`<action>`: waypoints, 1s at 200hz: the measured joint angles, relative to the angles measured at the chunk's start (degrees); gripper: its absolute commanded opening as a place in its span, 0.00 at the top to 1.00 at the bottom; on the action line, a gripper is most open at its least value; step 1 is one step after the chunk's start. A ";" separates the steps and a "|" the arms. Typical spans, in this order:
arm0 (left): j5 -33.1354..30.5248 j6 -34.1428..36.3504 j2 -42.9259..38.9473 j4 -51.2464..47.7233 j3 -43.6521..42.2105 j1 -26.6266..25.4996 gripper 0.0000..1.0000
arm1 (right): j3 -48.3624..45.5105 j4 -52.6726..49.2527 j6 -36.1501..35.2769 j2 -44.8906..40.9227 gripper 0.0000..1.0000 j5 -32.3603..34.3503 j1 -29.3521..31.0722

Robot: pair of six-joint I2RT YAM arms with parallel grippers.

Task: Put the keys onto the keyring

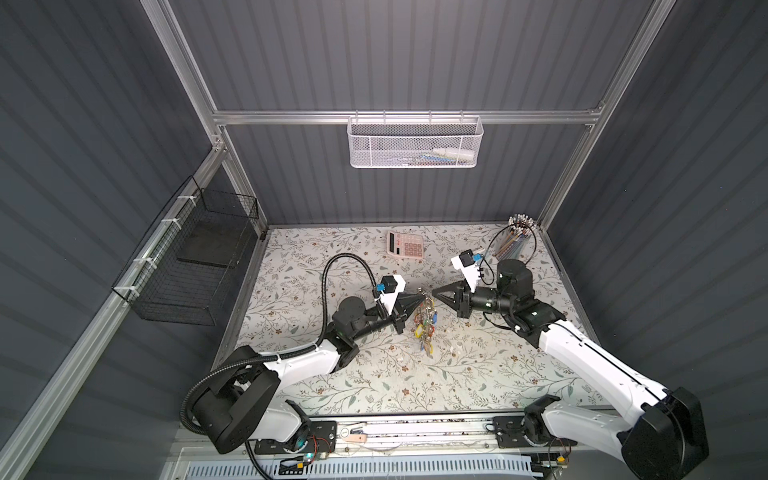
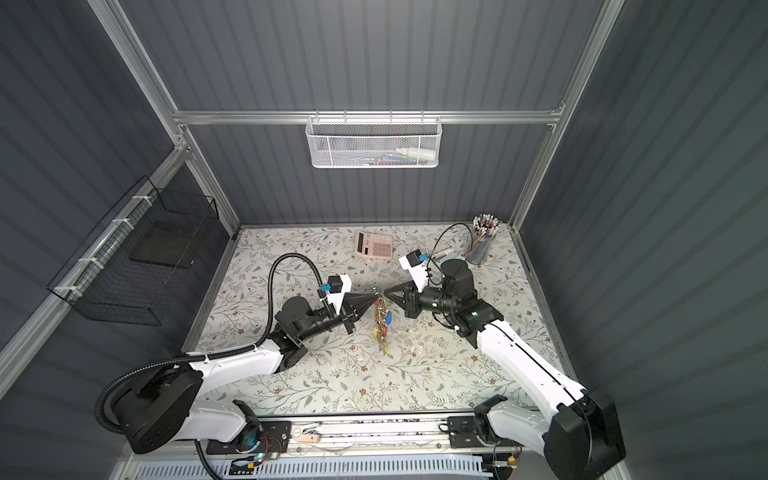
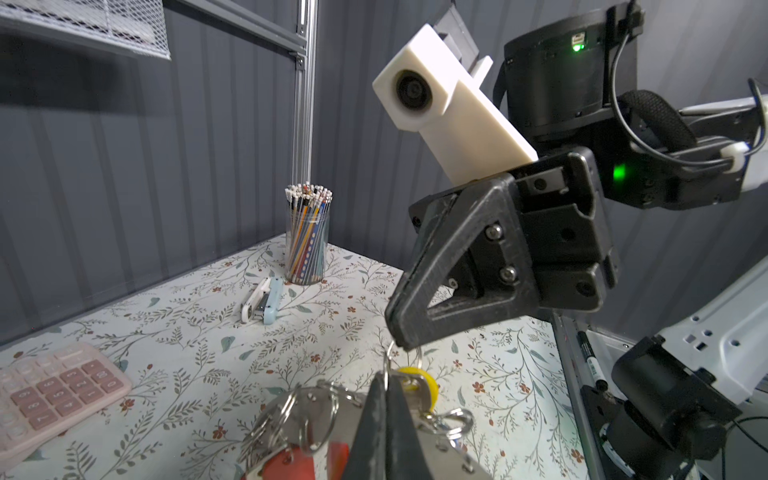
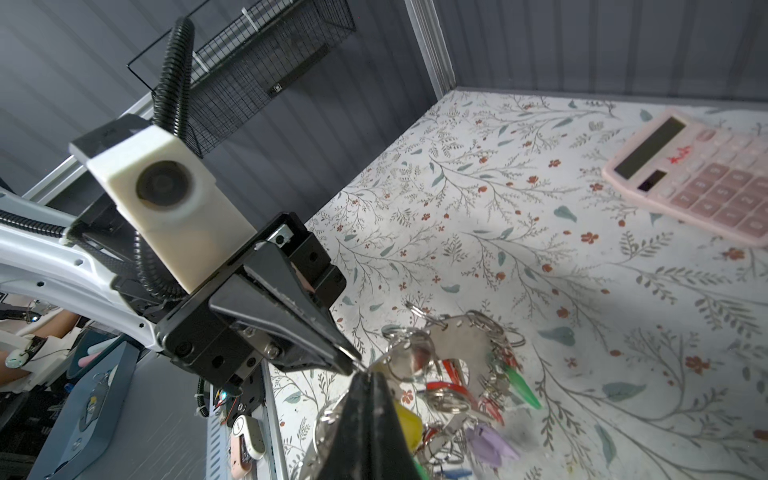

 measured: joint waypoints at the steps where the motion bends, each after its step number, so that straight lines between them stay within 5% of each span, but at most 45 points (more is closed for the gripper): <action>1: 0.02 0.00 0.00 0.00 0.04 0.00 1.00 | 0.07 0.00 -0.02 0.00 1.00 -0.04 0.00; 200: 0.13 2.91 -6.86 -6.29 1.31 -0.26 1.00 | 1.29 0.79 2.47 -1.73 1.00 -3.87 -1.27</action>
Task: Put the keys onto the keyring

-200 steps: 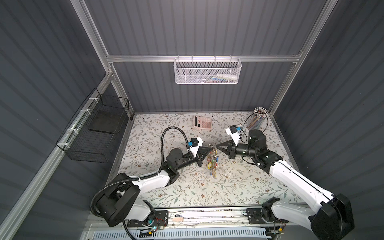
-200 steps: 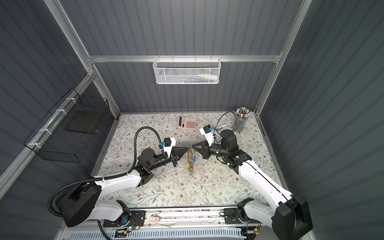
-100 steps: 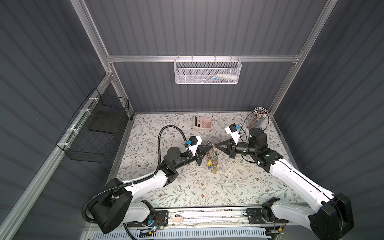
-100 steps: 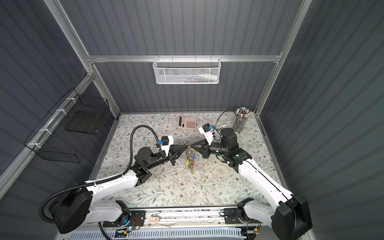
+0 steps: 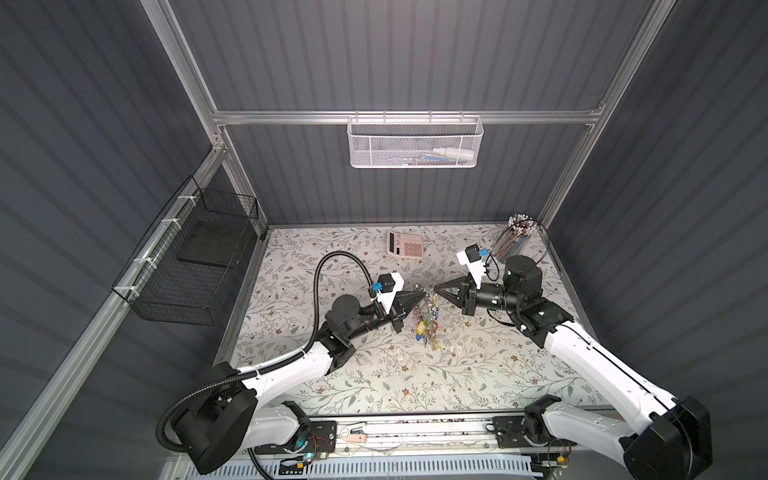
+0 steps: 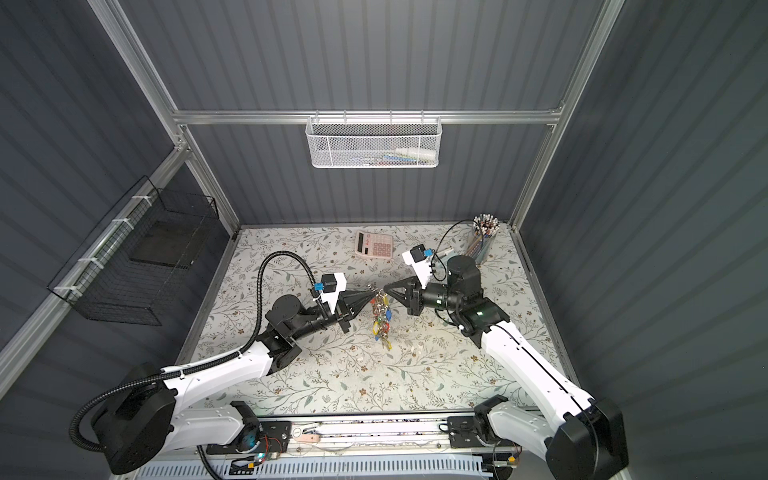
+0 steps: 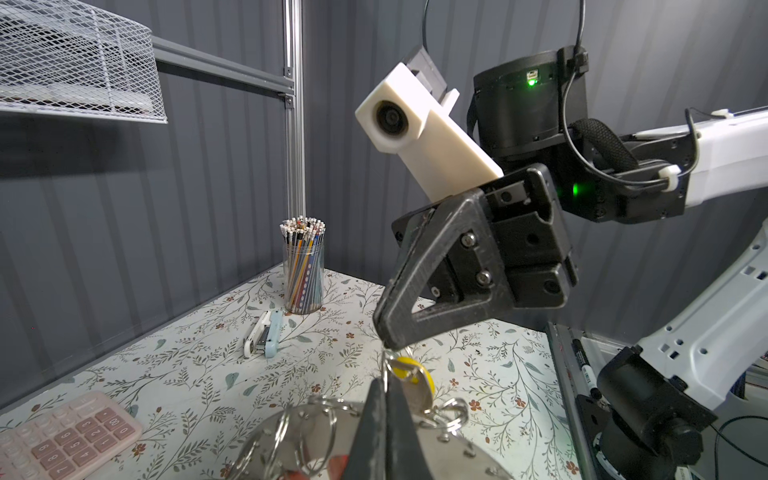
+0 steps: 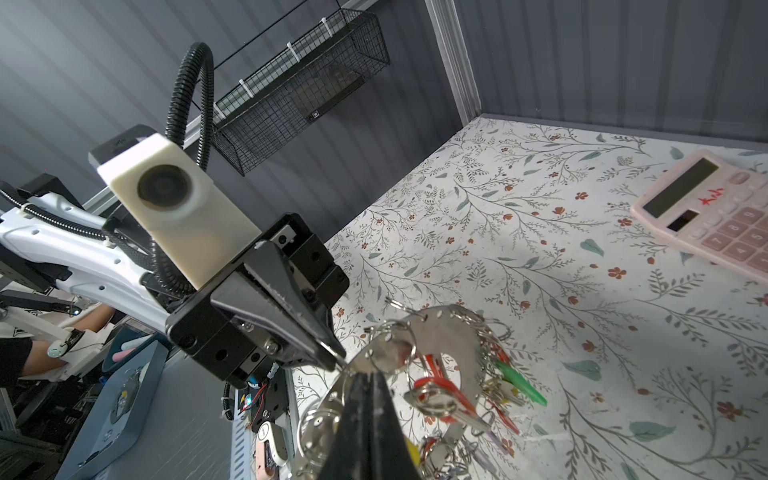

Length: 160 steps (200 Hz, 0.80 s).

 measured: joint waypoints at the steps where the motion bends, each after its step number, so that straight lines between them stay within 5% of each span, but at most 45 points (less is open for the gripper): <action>1: 0.00 0.00 -0.02 0.00 0.00 0.00 1.00 | 0.00 0.00 0.02 0.02 1.00 -0.02 0.00; 110: -1.55 -3.76 2.34 4.37 0.00 0.15 1.00 | 1.38 1.92 0.42 5.51 1.00 -3.15 -0.68; 160: -2.16 -5.97 3.32 8.26 -0.02 0.04 1.00 | 0.61 4.52 2.60 4.94 0.84 -4.22 -1.88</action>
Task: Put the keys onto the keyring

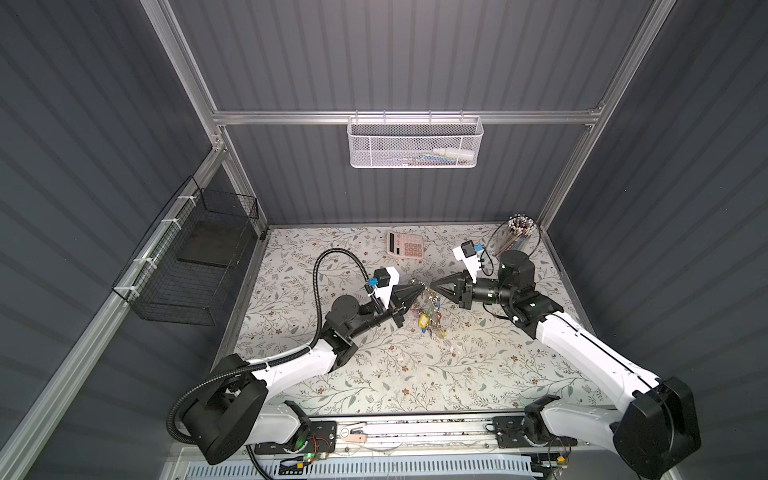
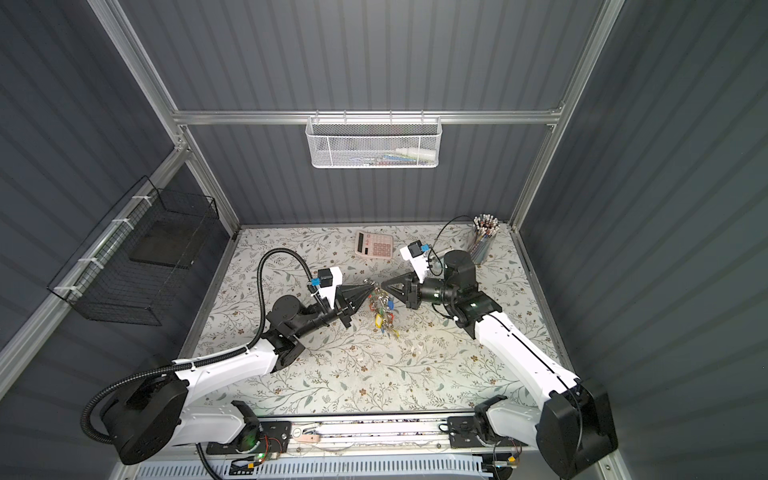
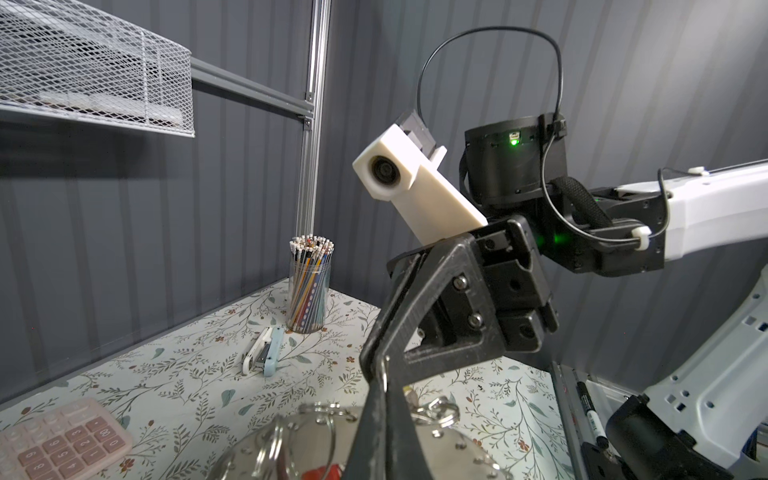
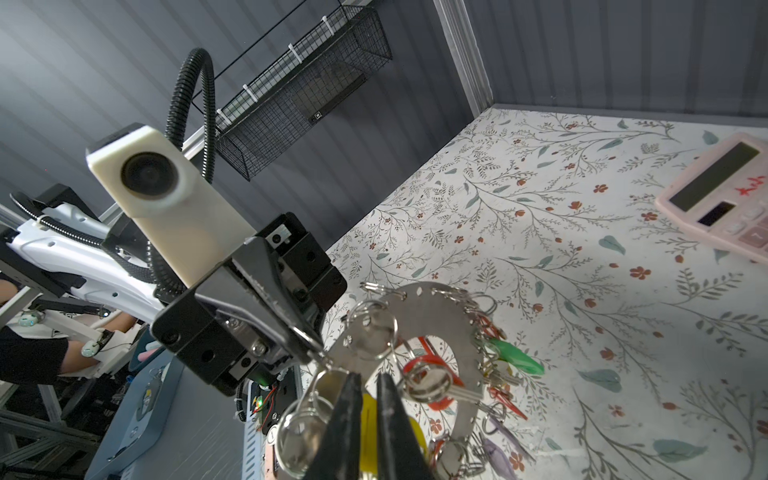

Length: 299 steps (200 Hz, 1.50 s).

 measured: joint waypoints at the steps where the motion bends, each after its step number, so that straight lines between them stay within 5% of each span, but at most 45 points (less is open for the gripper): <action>1: -0.02 -0.04 0.00 0.04 0.00 0.00 1.00 | -0.02 0.00 0.04 -0.04 0.84 0.00 -0.04; 82: 0.52 -2.32 0.35 2.56 0.02 0.02 1.00 | -3.76 2.56 4.22 -8.37 0.67 1.03 -5.01; 149: 4.74 -6.45 1.49 3.45 0.37 0.00 1.00 | -2.40 4.76 3.67 -9.73 0.58 -0.31 -1.57; 299: 6.43 -15.91 6.91 15.45 0.85 0.02 1.00 | -2.34 8.15 3.87 -3.15 0.83 -4.98 0.09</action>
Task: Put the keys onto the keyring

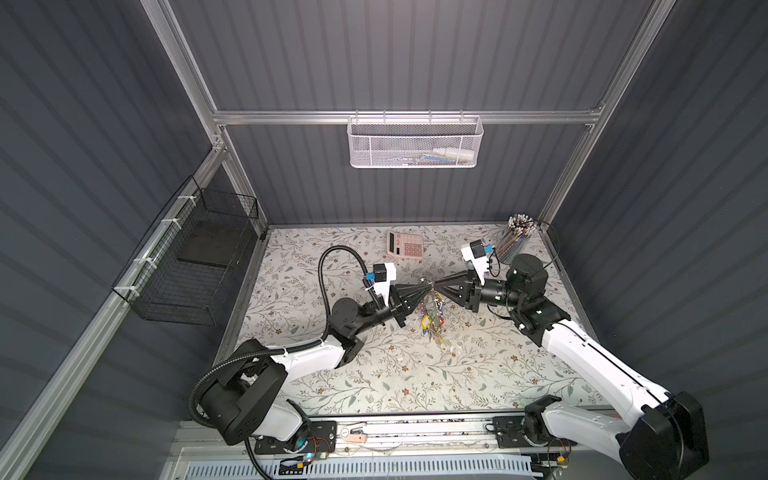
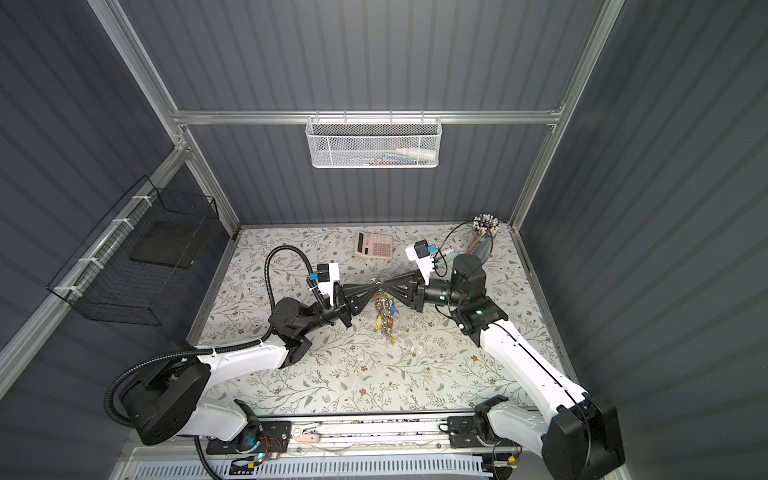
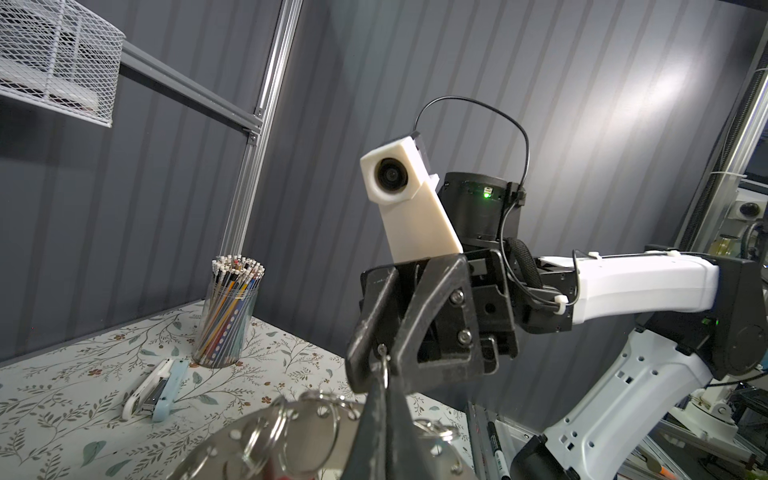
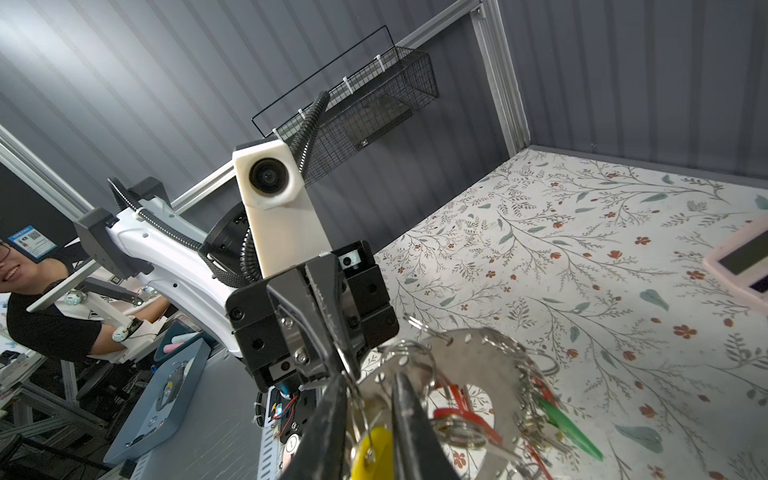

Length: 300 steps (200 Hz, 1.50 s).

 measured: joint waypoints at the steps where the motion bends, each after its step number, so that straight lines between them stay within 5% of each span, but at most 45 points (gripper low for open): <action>1: 0.00 -0.02 0.04 -0.02 0.00 0.00 1.00 | 0.00 0.00 -0.09 0.02 0.83 0.00 0.00; 74: -0.28 -1.09 1.09 0.79 0.04 0.00 1.00 | -0.02 0.61 -0.33 0.72 1.00 -0.57 0.31; 148: 1.49 -1.51 -0.20 -3.52 0.26 2.10 0.96 | -0.52 1.36 -0.81 1.42 1.00 -0.09 0.39; 218: 4.72 5.55 -16.33 -32.48 3.98 9.92 0.56 | -0.46 -2.29 -4.92 5.16 1.00 2.58 0.76; 300: 10.29 30.25 -13.75 -81.05 27.04 9.92 0.47 | 1.53 -5.49 -11.47 5.79 1.00 1.84 0.61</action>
